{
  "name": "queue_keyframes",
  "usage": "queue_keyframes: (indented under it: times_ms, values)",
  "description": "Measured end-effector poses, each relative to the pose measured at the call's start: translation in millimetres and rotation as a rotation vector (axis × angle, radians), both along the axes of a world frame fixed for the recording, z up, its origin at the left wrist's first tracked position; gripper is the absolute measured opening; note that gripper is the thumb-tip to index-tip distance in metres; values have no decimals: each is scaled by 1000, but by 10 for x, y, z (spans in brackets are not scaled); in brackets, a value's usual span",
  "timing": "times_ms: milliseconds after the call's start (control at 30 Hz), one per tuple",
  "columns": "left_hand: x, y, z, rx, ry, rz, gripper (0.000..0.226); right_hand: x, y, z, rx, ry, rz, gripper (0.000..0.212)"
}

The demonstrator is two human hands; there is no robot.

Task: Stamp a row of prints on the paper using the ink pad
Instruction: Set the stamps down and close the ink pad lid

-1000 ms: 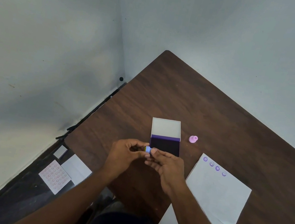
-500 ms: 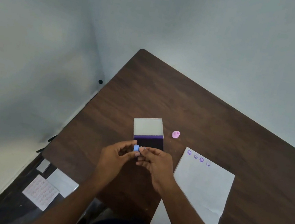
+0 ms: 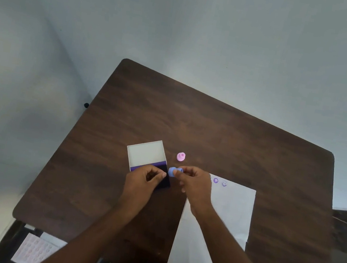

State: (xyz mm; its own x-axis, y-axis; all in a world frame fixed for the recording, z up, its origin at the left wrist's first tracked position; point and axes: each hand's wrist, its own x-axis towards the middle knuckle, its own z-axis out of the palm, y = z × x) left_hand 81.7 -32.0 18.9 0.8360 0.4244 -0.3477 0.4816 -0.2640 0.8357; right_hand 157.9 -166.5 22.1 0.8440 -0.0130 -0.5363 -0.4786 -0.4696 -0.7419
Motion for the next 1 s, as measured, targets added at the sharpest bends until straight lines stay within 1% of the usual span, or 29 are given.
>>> queue_keyframes:
  times_ms: [133, 233, 300, 400, 667, 833, 933, 1000]
  values:
    - [182, -126, -51, 46, 84, -29, 13, 198, -92, -97, -169, -113, 56, 17]
    - [283, -195, -99, 69, 133, -46, 13, 323, -132, -168, -275, -162, 110, 18]
    - [335, -233, -142, 75, 155, -63, 14, 398, -135, -211, -337, -178, 137, 19]
    - [394, -267, -182, 90, 146, -77, 14, 486, -101, -277, -407, -146, 188, 19]
    - [490, -252, -261, 114, 170, -86, 14, 562, -47, -442, -466, -58, 261, 25]
    - [522, -210, -230, 137, 151, -70, 13, 570, -17, -471, -486, -60, 273, 24]
    - [527, -187, -223, 151, 139, -61, 14, 582, 5, -456, -502, -20, 303, 23]
    - [515, -169, -221, 151, 142, -54, 13, 559, 4, -445, -478, -59, 298, 21]
